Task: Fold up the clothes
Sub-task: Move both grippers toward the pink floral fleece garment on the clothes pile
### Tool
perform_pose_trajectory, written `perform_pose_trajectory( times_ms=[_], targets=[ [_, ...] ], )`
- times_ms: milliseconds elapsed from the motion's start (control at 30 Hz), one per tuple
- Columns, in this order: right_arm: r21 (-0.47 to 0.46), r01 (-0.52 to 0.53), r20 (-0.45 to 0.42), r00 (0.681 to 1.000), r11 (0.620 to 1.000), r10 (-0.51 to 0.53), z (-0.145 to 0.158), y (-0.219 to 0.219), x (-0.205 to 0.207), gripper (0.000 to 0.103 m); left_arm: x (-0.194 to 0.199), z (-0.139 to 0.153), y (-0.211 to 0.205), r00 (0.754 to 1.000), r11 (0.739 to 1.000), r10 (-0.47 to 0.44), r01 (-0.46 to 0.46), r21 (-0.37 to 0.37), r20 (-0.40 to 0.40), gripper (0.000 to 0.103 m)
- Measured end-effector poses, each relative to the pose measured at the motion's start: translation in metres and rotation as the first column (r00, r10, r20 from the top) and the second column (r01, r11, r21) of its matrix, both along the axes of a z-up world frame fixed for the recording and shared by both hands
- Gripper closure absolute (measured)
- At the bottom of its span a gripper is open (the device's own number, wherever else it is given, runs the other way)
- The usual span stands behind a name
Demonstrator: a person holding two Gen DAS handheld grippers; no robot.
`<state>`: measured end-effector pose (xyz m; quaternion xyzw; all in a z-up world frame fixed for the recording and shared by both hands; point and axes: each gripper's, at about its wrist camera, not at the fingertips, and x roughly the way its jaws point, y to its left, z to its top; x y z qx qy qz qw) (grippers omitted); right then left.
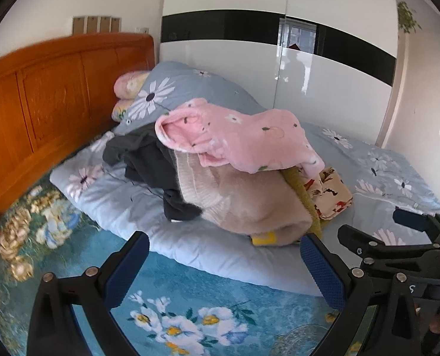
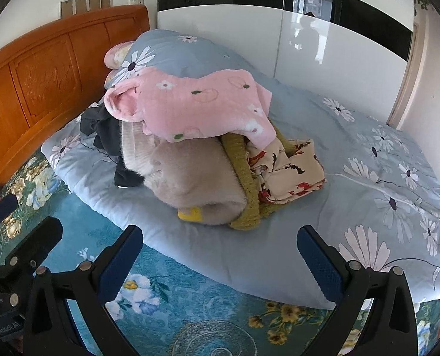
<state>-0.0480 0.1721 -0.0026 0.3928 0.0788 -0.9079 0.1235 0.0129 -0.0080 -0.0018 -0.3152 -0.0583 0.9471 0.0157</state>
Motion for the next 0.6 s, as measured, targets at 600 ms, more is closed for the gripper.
perform_pose_trajectory(
  times_ms=[600],
  targets=[
    [0.06,-0.019,0.025,1.0,0.998,0.017,-0.024,-0.032,-0.007,0.0,-0.008,-0.038,-0.038,0.994,0.993,0.063,-0.072,0.089,0.093,0.0]
  ],
)
